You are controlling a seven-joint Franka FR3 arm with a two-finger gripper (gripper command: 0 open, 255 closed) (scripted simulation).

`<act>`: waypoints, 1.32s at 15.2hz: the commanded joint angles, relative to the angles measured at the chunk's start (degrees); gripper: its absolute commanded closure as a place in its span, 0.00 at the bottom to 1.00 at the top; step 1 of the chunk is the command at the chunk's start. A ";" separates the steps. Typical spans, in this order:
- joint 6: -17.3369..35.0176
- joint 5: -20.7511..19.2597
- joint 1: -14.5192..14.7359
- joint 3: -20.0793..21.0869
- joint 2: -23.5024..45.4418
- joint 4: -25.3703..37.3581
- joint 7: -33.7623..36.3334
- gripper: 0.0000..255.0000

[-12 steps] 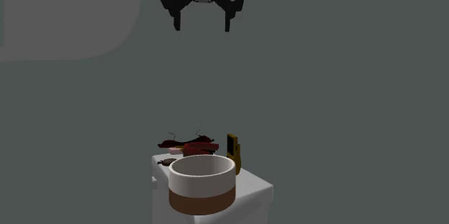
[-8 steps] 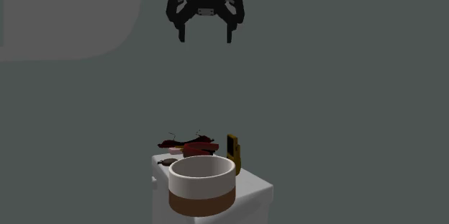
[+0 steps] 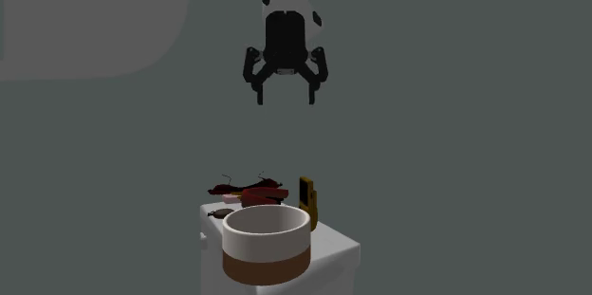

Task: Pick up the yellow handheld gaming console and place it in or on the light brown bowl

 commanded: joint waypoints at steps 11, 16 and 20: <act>10.00 -3.75 -1.23 -0.28 27.92 14.98 1.44 0.00; 11.10 -5.20 -1.31 -0.79 39.60 24.33 1.95 0.00; 12.47 -5.90 -1.77 -0.62 44.22 27.12 2.24 0.00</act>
